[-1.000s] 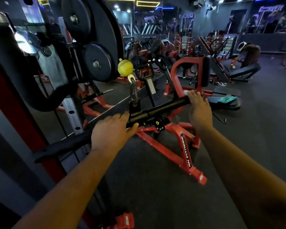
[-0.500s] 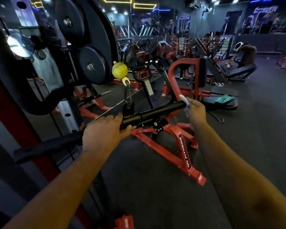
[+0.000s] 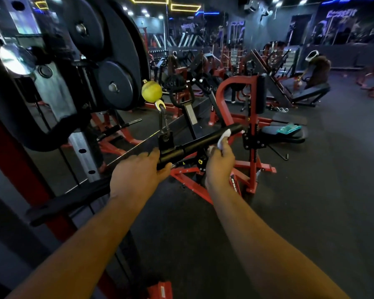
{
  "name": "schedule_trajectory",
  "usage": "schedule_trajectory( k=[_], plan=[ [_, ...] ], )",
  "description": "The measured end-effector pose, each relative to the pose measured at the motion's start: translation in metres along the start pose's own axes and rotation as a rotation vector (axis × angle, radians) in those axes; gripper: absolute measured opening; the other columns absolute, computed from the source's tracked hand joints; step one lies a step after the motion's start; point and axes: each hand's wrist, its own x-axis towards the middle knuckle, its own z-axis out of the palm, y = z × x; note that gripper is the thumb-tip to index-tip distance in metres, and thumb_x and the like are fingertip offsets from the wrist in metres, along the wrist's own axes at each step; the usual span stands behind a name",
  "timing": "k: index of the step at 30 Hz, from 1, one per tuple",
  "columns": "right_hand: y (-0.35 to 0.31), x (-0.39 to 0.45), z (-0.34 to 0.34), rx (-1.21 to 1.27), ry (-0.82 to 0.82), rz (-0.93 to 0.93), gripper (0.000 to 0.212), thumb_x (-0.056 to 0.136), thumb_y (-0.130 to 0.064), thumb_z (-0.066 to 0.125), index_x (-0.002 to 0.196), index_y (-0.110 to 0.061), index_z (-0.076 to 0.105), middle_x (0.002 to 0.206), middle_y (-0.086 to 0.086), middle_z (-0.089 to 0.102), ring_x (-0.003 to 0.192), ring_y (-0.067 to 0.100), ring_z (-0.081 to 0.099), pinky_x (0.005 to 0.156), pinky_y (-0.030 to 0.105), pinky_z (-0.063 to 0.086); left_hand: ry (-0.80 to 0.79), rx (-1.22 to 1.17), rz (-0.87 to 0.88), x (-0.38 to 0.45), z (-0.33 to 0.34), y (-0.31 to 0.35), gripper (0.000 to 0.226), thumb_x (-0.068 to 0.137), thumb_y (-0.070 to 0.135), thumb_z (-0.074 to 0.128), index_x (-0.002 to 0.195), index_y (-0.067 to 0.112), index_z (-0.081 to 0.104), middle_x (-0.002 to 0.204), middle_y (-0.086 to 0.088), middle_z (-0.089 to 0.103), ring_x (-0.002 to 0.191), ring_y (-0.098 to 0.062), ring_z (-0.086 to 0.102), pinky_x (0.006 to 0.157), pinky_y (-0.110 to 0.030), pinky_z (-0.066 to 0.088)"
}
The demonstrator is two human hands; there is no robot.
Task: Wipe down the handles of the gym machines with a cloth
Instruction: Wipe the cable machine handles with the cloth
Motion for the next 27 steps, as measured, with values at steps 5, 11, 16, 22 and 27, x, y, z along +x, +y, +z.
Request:
schedule_trajectory(
  k=[5, 11, 16, 22, 27],
  plan=[
    [0.012, -0.028, 0.01, 0.174, -0.098, 0.154, 0.036, 0.103, -0.002, 0.049, 0.135, -0.011, 0.063, 0.105, 0.007, 0.071, 0.093, 0.016, 0.069, 0.093, 0.026, 0.056, 0.01, 0.031, 0.0, -0.003, -0.001, 0.002, 0.056, 0.099, 0.064, 0.044, 0.13, 0.02, 0.061, 0.089, 0.0, 0.064, 0.075, -0.021, 0.064, 0.053, -0.03, 0.037],
    [-0.025, 0.027, -0.003, -0.142, 0.138, 0.017, 0.037, 0.105, -0.005, 0.045, 0.134, -0.02, 0.063, 0.09, -0.006, 0.064, 0.066, 0.0, 0.058, 0.062, 0.014, 0.048, 0.008, 0.037, -0.007, -0.006, -0.002, 0.002, 0.058, 0.099, 0.065, 0.042, 0.133, 0.022, 0.058, 0.09, 0.001, 0.064, 0.077, -0.02, 0.064, 0.053, -0.03, 0.037],
    [-0.008, -0.021, 0.004, -0.426, -0.094, -0.182, 0.033, 0.106, -0.006, 0.046, 0.131, -0.021, 0.06, 0.094, -0.009, 0.063, 0.085, 0.007, 0.064, 0.076, 0.024, 0.054, 0.009, -0.004, -0.038, -0.006, 0.001, 0.002, 0.057, 0.099, 0.064, 0.042, 0.133, 0.021, 0.058, 0.09, 0.0, 0.065, 0.079, -0.021, 0.065, 0.054, -0.03, 0.037],
    [0.02, -0.082, -0.005, -0.561, -0.458, -0.362, 0.041, 0.102, 0.002, 0.05, 0.14, -0.011, 0.059, 0.095, -0.007, 0.067, 0.085, -0.003, 0.066, 0.078, 0.014, 0.051, 0.011, 0.082, -0.016, -0.003, 0.0, -0.001, 0.056, 0.101, 0.063, 0.042, 0.136, 0.021, 0.055, 0.094, -0.001, 0.066, 0.08, -0.019, 0.065, 0.056, -0.029, 0.041],
    [-0.011, -0.027, -0.025, -0.572, -0.25, -0.415, 0.044, 0.103, -0.005, 0.05, 0.145, -0.019, 0.054, 0.121, 0.003, 0.068, 0.085, 0.0, 0.062, 0.073, 0.018, 0.054, 0.007, 0.092, 0.001, -0.004, -0.001, 0.001, 0.059, 0.102, 0.065, 0.036, 0.138, 0.022, 0.052, 0.097, 0.0, 0.065, 0.082, -0.019, 0.065, 0.056, -0.03, 0.038]
  ],
)
